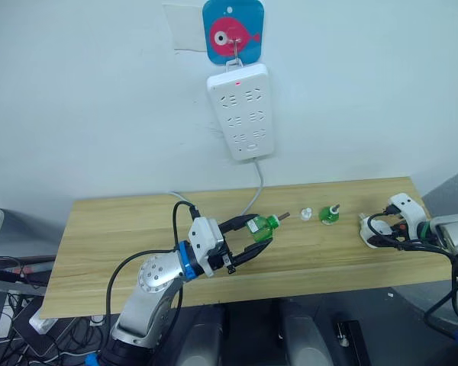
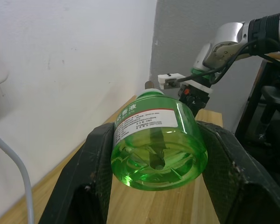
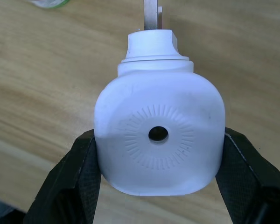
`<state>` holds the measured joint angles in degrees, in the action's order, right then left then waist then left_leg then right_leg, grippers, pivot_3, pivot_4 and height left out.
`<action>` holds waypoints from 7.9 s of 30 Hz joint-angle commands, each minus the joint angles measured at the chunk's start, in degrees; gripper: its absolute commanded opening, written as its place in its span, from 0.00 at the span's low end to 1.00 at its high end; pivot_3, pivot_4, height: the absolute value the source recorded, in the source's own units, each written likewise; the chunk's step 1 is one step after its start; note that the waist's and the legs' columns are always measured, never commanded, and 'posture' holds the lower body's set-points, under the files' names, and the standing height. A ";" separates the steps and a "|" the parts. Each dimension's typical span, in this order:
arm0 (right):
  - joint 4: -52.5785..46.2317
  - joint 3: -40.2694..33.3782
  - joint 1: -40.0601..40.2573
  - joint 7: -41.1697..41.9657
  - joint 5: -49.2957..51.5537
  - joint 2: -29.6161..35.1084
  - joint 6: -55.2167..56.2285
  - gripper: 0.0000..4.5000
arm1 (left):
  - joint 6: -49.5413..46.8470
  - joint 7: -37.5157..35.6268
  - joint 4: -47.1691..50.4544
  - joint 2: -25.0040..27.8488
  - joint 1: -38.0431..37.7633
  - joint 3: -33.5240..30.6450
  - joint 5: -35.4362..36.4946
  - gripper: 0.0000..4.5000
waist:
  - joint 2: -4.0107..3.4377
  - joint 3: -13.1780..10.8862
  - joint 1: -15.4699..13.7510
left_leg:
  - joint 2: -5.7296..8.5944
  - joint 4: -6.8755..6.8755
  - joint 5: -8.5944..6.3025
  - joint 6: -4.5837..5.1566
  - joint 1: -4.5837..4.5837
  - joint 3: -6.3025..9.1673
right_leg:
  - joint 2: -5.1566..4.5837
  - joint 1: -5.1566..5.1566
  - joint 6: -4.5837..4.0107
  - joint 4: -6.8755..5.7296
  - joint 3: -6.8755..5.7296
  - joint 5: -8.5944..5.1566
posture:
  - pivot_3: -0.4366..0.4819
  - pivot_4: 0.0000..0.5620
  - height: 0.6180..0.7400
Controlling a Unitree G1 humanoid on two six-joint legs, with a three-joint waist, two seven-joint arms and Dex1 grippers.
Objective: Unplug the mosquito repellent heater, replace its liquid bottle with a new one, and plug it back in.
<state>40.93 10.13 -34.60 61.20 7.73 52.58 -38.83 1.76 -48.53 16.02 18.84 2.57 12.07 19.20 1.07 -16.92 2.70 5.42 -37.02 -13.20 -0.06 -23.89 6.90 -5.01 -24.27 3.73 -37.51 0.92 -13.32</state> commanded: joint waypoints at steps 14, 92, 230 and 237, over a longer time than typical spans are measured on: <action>-32.32 -9.63 4.53 14.46 58.43 14.01 -53.67 0.65 | 10.14 -10.66 3.21 4.02 -0.02 0.62 2.63 0.50 | -0.19 -0.12 -0.70 | -0.09 0.05 -0.07 0.11 -0.24 0.14 | -0.06 0.06 -0.03 0.57 -0.02 0.00 | 0.40 0.59 1.00; -46.35 -10.75 11.51 -37.35 105.27 3.27 -37.75 0.65 | 10.26 -10.34 -2.85 1.68 6.33 3.44 0.93 0.50 | -0.13 -0.16 -0.83 | -0.03 -0.02 -0.09 0.14 -0.52 0.30 | -0.06 -0.10 0.03 0.56 -0.16 0.04 | 0.37 0.54 1.00; -48.66 -10.15 18.49 -32.20 97.44 19.97 -36.20 0.62 | 7.40 -9.03 -3.69 -0.15 8.68 2.71 2.75 0.50 | -0.15 -0.06 -0.89 | 0.00 -0.10 -0.08 0.14 -0.47 0.24 | -0.05 -0.08 0.09 0.48 -0.32 0.12 | 0.38 0.53 1.00; -42.43 -11.63 12.14 -31.95 88.31 14.39 -36.68 0.04 | 7.38 -9.49 -4.09 -0.29 9.10 2.74 2.90 0.50 | -0.15 -0.06 -0.71 | -0.02 -0.10 -0.08 0.14 -0.45 0.17 | -0.03 -0.09 0.09 0.44 -0.29 0.13 | 0.37 0.52 1.00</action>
<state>-1.91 0.66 -21.12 28.65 97.23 67.41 -75.23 8.06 -57.76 10.52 18.79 11.59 15.27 21.21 0.92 -16.97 1.99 5.40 -37.12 -13.28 0.07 -24.34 7.07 -5.04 -24.36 3.82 -37.08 0.64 -13.19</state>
